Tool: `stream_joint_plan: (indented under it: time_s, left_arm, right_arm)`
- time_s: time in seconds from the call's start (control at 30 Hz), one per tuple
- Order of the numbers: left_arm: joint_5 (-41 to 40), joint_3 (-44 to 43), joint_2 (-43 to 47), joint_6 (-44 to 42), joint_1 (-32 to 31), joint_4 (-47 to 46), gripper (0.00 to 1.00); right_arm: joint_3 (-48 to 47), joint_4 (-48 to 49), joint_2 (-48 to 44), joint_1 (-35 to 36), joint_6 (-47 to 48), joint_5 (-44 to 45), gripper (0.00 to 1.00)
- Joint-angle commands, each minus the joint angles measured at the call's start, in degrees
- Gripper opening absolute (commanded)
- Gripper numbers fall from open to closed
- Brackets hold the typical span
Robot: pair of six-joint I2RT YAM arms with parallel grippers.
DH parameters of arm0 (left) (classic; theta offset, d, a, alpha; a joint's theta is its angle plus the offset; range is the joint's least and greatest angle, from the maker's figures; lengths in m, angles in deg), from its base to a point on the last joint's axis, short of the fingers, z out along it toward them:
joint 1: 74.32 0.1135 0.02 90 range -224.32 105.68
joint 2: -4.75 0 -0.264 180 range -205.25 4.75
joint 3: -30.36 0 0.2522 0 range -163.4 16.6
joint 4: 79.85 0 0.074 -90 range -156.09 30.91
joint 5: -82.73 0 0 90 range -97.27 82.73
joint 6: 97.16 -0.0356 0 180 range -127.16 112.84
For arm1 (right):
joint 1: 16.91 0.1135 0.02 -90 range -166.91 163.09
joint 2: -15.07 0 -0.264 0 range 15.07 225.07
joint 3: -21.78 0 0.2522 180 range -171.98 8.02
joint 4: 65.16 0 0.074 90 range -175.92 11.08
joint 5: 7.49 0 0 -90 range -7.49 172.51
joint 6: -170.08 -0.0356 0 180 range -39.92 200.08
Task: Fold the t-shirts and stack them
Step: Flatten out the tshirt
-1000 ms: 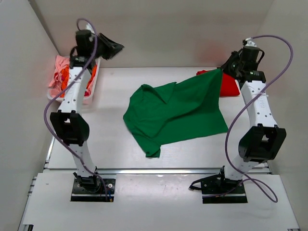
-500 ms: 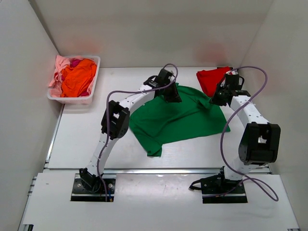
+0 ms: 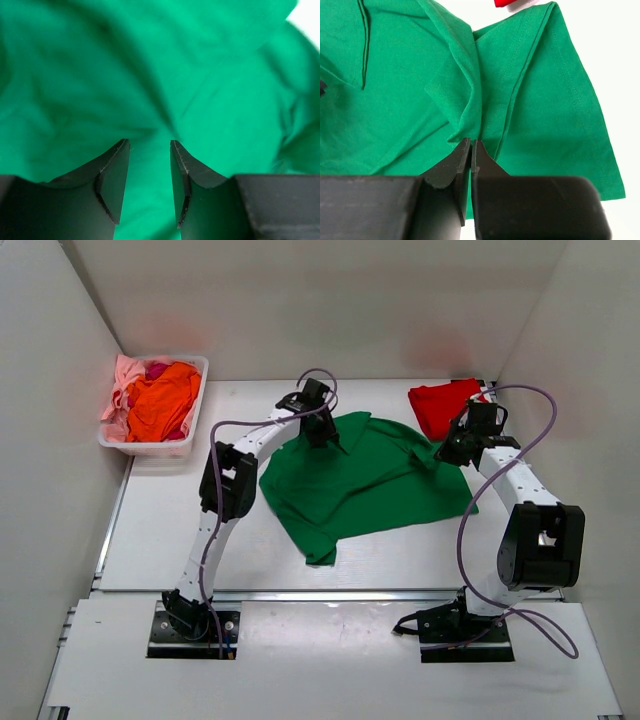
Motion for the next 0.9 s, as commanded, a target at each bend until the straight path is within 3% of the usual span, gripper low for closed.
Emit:
stream_joint_plan:
  time_s: [0.0, 0.13, 0.33, 0.87]
  left_arm:
    - [-1.4, -6.9, 0.1, -0.6, -0.8, 1.6, 0.50]
    - [0.6, -8.5, -1.2, 1.7, -0.9, 0.0, 0.50]
    - [1.0, -16.6, -6.1, 1.2, -1.6, 6.7, 0.51]
    - [2.6, -16.5, -8.6, 3.3, -3.0, 6.4, 0.52]
  right_arm:
    - [0.7, 2.6, -1.2, 0.6, -1.0, -0.4, 0.00]
    - [1.5, 2.8, -1.0, 1.0, -1.3, -0.1, 0.00]
    - [0.8, 2.5, -1.0, 0.7, -1.6, -0.5, 0.00]
    - [2.5, 3.0, -1.7, 0.0, -1.6, -0.1, 0.00]
